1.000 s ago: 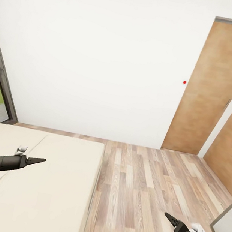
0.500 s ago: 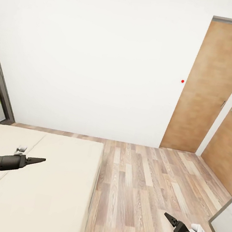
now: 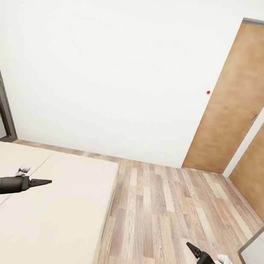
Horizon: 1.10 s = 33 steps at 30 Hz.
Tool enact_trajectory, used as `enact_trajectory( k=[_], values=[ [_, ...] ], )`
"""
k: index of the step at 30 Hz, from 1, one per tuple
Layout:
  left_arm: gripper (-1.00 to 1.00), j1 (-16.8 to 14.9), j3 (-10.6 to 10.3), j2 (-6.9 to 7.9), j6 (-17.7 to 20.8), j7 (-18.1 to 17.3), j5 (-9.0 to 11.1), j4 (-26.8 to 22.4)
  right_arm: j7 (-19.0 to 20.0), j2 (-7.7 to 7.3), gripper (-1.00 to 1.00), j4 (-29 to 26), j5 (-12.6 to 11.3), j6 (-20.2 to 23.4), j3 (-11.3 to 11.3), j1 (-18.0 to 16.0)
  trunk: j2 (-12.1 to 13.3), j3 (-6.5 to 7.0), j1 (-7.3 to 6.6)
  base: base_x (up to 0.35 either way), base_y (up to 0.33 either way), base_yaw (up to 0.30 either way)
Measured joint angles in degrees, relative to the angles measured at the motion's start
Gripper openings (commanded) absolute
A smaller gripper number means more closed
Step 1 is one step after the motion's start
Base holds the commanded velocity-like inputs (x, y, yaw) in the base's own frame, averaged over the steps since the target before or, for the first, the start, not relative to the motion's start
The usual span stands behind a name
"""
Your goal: Put all the toys in the child's room - the three board games (two on the bed and one on the table), the two jigsaw puzzles on the table, and the tennis ball on the table - inside the toy box on the table in the child's room.
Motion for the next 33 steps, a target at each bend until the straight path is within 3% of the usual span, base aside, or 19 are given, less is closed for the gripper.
enact_trajectory(
  k=[10, 33],
  values=[
    [1.0, 0.0, 0.11, 0.04, 0.0, -0.01, -0.01, -0.01, 0.0, 0.05, 1.0, 0.06, 0.06, -0.01, 0.03, 0.0, 0.0, 0.0, 0.0, 0.0, 0.077, 0.0],
    [1.0, 0.0, 0.14, 0.13, 0.01, -0.01, -0.03, -0.01, 0.0, -0.03, 1.0, 0.46, 0.01, -0.02, 0.04, 0.0, 0.0, 0.0, 0.0, 0.0, 0.265, 0.0]
  ],
)
